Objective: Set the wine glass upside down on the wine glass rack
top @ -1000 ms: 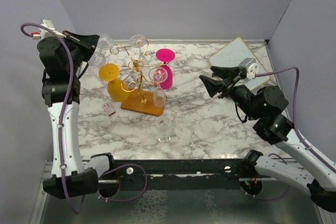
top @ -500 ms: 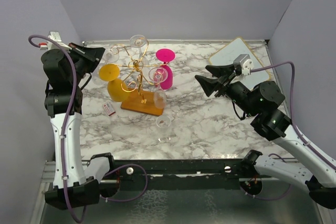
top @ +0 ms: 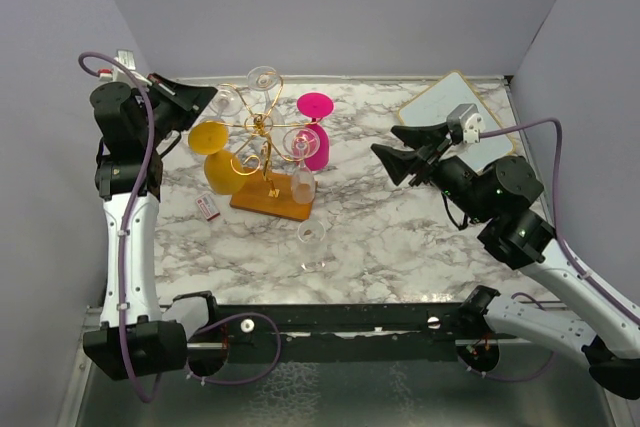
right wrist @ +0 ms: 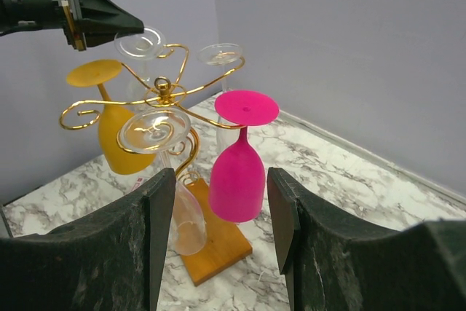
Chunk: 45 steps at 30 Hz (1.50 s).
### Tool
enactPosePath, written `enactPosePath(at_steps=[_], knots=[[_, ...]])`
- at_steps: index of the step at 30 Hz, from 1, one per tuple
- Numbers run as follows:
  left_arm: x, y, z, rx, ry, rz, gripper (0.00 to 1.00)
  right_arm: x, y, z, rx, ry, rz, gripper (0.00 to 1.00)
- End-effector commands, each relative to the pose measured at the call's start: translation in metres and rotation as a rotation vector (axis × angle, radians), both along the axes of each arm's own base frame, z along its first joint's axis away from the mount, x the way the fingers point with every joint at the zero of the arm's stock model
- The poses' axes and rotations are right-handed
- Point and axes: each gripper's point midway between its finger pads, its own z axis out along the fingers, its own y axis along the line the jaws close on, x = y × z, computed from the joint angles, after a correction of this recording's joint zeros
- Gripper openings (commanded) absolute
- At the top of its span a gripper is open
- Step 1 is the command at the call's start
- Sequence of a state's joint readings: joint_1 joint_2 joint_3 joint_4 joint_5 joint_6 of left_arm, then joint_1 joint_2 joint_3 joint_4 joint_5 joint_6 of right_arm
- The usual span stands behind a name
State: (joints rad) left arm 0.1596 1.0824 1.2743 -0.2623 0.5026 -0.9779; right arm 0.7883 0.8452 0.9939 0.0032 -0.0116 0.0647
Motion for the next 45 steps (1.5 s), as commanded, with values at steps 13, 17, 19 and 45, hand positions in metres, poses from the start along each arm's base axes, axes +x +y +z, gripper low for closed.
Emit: enactPosePath(at_steps=[13, 17, 19, 45], knots=[[0.032, -0.015, 0.026, -0.111, -0.071, -0.110, 0.00, -0.005, -0.020, -0.006, 0.063, 0.018, -0.060, 0.53], [0.040, -0.015, 0.030, -0.121, -0.075, -0.108, 0.00, -0.006, -0.022, -0.007, 0.071, 0.025, -0.061, 0.53], [0.044, -0.012, 0.027, -0.116, -0.067, -0.096, 0.00, -0.007, -0.022, -0.008, 0.074, 0.027, -0.060, 0.53], [0.061, 0.021, 0.026, -0.093, -0.070, 0.120, 0.00, -0.010, -0.021, -0.008, 0.086, 0.039, -0.047, 0.53]])
